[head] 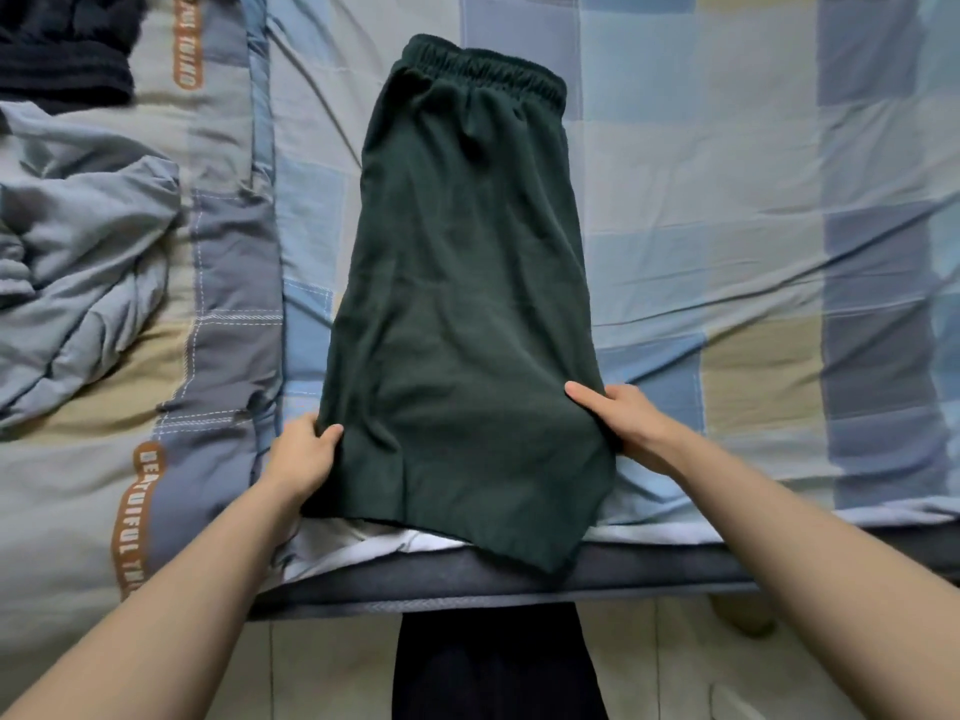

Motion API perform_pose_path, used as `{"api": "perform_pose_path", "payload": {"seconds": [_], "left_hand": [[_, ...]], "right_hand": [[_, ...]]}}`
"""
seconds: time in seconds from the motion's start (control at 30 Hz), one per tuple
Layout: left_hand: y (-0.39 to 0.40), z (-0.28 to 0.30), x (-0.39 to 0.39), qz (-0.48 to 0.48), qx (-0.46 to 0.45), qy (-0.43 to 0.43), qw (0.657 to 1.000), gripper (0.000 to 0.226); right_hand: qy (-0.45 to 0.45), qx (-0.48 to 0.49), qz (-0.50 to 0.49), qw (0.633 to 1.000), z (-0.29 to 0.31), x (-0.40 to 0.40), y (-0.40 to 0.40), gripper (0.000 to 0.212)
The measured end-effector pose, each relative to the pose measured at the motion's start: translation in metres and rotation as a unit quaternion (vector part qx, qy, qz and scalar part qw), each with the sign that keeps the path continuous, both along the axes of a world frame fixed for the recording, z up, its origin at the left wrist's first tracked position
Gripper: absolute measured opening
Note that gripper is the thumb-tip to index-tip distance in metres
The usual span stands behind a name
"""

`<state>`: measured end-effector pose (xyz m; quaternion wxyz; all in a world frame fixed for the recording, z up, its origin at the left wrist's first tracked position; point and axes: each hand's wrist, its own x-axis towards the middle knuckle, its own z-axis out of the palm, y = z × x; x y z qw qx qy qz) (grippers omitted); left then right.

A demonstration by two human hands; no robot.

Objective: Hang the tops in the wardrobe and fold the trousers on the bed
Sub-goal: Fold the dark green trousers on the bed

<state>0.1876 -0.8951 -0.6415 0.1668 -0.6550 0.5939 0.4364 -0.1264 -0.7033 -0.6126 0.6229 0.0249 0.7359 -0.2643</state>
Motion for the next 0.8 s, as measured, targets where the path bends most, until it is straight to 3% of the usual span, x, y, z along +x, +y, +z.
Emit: {"api": "perform_pose_path", "payload": {"seconds": [0.17, 0.3, 0.43, 0.53, 0.6, 0.7, 0.8], "left_hand": [[0.014, -0.002, 0.003, -0.016, -0.026, 0.027, 0.999, 0.023], [0.016, 0.000, -0.001, 0.027, -0.027, 0.060, 0.997, 0.023], [0.022, 0.015, 0.008, 0.099, 0.057, 0.122, 0.986, 0.022], [0.031, 0.026, 0.015, 0.121, 0.143, 0.135, 0.973, 0.023], [0.038, 0.027, 0.014, 0.108, 0.127, 0.135, 0.977, 0.018], [0.047, 0.022, 0.014, 0.134, 0.078, 0.121, 0.980, 0.007], [0.055, 0.019, 0.016, 0.147, 0.086, 0.118, 0.978, 0.006]], "right_hand": [[-0.082, -0.057, -0.070, 0.993, 0.007, -0.015, 0.024, 0.043], [-0.154, -0.080, -0.061, 0.983, 0.009, -0.019, 0.032, 0.048], [-0.090, -0.055, -0.056, 0.993, 0.013, -0.023, 0.045, 0.044], [0.028, -0.077, -0.214, 0.973, 0.011, -0.030, 0.058, 0.043], [-0.001, -0.080, -0.326, 0.942, 0.010, -0.028, 0.070, 0.037], [-0.095, 0.004, -0.252, 0.963, 0.004, -0.002, 0.087, 0.041], [-0.123, -0.026, -0.163, 0.979, 0.004, 0.027, 0.088, 0.053]]}}
